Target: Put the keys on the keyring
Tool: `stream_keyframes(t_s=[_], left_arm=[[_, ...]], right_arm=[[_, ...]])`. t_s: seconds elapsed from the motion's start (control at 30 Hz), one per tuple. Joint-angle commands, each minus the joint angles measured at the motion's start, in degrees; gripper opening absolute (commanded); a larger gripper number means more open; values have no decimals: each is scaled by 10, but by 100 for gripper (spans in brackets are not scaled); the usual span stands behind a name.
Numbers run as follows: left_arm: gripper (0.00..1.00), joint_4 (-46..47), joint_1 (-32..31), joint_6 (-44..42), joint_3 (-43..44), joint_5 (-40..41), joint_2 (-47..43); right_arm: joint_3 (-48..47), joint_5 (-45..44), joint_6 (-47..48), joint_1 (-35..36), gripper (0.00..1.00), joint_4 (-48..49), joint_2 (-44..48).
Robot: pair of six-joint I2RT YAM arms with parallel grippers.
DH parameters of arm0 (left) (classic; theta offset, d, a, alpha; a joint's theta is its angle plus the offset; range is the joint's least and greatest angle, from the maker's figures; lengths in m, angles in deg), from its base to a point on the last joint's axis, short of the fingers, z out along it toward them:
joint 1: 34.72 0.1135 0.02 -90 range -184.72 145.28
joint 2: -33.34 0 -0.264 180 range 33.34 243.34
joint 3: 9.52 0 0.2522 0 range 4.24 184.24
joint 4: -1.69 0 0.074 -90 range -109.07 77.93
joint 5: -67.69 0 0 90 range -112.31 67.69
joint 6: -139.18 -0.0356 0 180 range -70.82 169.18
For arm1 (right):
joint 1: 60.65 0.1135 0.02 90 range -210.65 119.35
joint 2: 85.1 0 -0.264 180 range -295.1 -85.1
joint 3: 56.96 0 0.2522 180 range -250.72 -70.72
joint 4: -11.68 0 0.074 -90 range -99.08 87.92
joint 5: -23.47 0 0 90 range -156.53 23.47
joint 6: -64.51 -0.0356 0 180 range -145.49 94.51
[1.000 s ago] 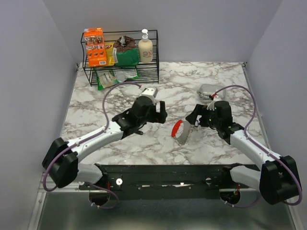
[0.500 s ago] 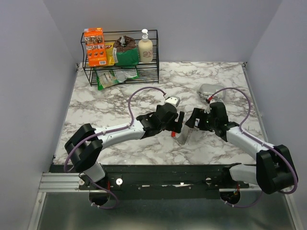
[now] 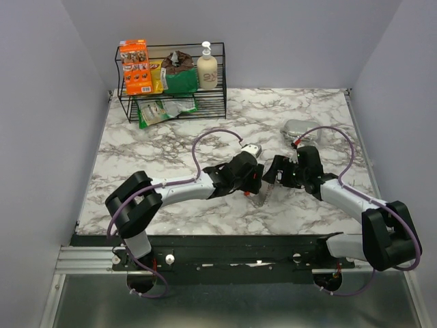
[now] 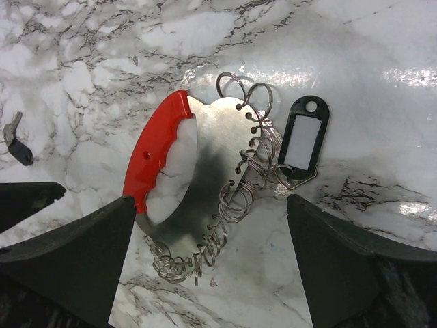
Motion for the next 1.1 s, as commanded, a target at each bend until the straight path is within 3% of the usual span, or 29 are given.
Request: stream_keyframes(t_s=[0.0, 0.57, 1.07], left_arm=[[70, 26, -16, 13, 22, -31, 25], [69, 15, -24, 23, 39, -32, 94], [69, 13, -23, 39, -1, -12, 74]], right_arm=[[3, 26, -8, 3, 100, 1, -9], [1, 69, -26, 3, 100, 19, -49], [-48, 115, -27, 7, 100, 56, -139]])
